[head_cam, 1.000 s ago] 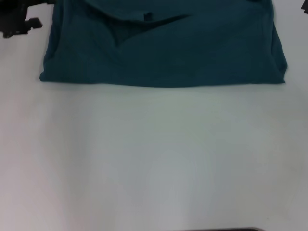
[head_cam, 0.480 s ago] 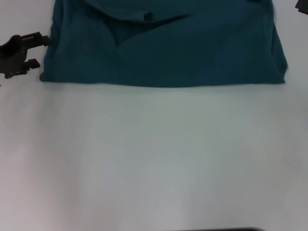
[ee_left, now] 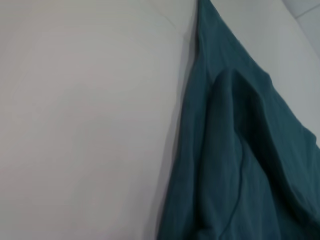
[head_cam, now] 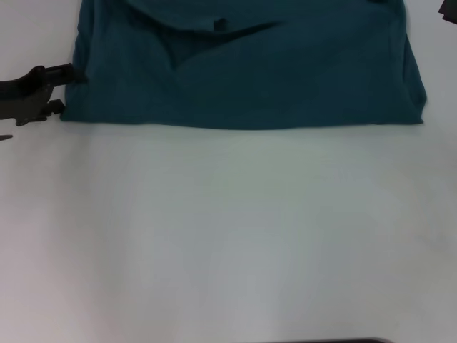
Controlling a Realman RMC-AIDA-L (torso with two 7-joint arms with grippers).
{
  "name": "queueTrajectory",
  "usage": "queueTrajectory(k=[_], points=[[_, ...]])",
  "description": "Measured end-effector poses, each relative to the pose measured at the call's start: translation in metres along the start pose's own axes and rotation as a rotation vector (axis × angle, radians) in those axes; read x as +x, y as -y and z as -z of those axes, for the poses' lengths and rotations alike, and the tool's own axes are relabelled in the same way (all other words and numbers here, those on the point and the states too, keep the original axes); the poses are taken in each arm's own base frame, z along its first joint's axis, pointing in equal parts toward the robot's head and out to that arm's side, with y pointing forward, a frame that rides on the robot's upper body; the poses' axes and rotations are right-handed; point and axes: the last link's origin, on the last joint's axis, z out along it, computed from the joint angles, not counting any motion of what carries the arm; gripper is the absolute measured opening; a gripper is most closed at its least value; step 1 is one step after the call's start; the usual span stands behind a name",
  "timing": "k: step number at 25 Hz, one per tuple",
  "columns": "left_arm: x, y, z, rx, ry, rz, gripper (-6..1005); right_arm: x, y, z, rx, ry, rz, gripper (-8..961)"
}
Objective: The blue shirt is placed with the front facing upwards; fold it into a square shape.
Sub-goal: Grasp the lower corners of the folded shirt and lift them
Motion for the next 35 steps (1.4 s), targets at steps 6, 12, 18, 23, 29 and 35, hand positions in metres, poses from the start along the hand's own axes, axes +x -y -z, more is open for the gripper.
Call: queueTrajectory(k=[6,12,18,23,29,35], points=[[-0.004,-0.004,-0.006,0.003,0.018,-0.018,828,0.001,0.0,0.001,-0.001,0.002,-0.007,809],[-0.006,-0.012,-0.016,0.014,0.031,-0.056,828,0.002,0.0,0.001,-0.002,0.003,-0.013,809],[-0.001,-0.015,-0.016,0.023,0.014,-0.072,827,0.005,0.0,0.004,-0.002,0.006,-0.02,809],[0.003,-0.012,-0.01,0.027,-0.001,-0.07,827,0.007,0.001,0.005,0.0,0.016,-0.032,808],[-0.002,-0.015,-0.015,0.026,0.027,-0.089,827,0.007,0.001,0.006,0.0,0.016,-0.036,808],[-0.006,-0.021,-0.019,0.015,0.046,-0.099,827,0.007,0.001,0.006,0.0,0.01,-0.033,808]])
